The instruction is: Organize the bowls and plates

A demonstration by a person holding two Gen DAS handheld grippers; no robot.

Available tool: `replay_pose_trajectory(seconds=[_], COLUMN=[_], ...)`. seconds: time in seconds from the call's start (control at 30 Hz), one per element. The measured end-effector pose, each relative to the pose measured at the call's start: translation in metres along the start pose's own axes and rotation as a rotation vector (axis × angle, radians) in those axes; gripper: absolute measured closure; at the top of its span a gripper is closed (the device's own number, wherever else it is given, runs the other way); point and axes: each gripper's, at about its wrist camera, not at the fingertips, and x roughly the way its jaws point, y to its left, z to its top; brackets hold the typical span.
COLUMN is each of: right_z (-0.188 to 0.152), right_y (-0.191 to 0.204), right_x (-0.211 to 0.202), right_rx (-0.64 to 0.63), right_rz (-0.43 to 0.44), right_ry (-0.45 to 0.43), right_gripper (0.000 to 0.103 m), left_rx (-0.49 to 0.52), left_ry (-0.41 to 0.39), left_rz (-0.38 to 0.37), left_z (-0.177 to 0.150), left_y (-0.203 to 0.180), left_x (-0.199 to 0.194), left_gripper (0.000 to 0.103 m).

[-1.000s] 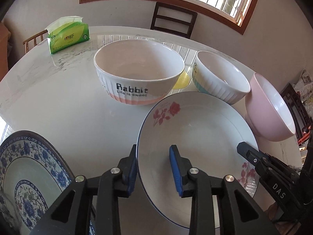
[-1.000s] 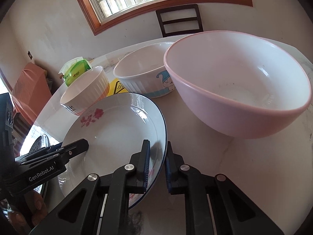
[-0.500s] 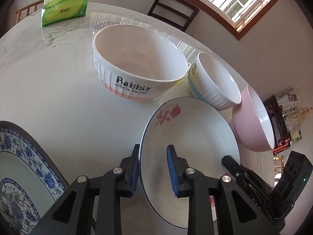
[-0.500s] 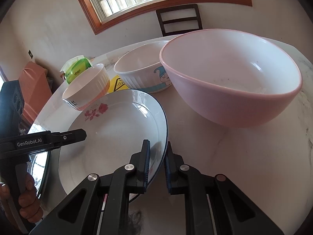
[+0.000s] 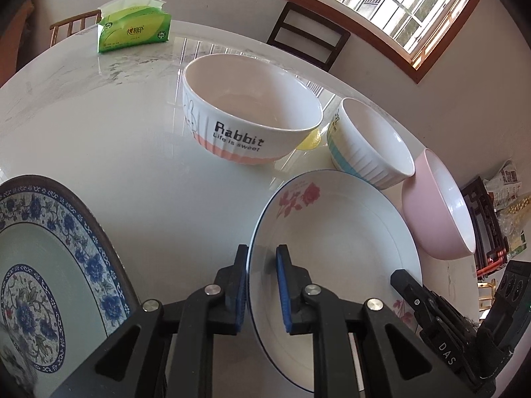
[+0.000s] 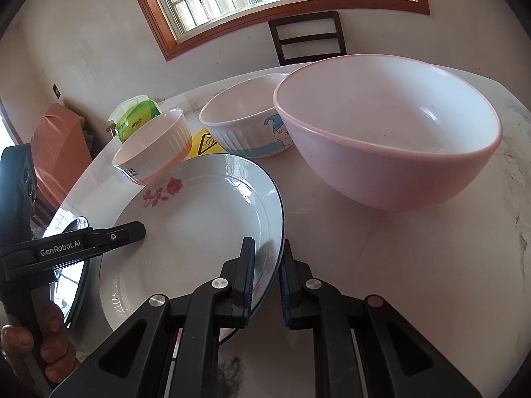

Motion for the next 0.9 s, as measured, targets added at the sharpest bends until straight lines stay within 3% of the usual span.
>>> replay_pose_trajectory(seconds=[0.9], right_z=[-0.040], right_y=[0.008], right_x=[-0.062], right_rx=[0.016], right_rz=[0.066], right_ry=[-0.074], right_gripper=[0.089], left_rx=[0.027], left_ry=[-0.109], left_rz=[-0.009], left_z=[-0.054], left_y=[-0.012], left_x=[-0.080], left_gripper=[0.087])
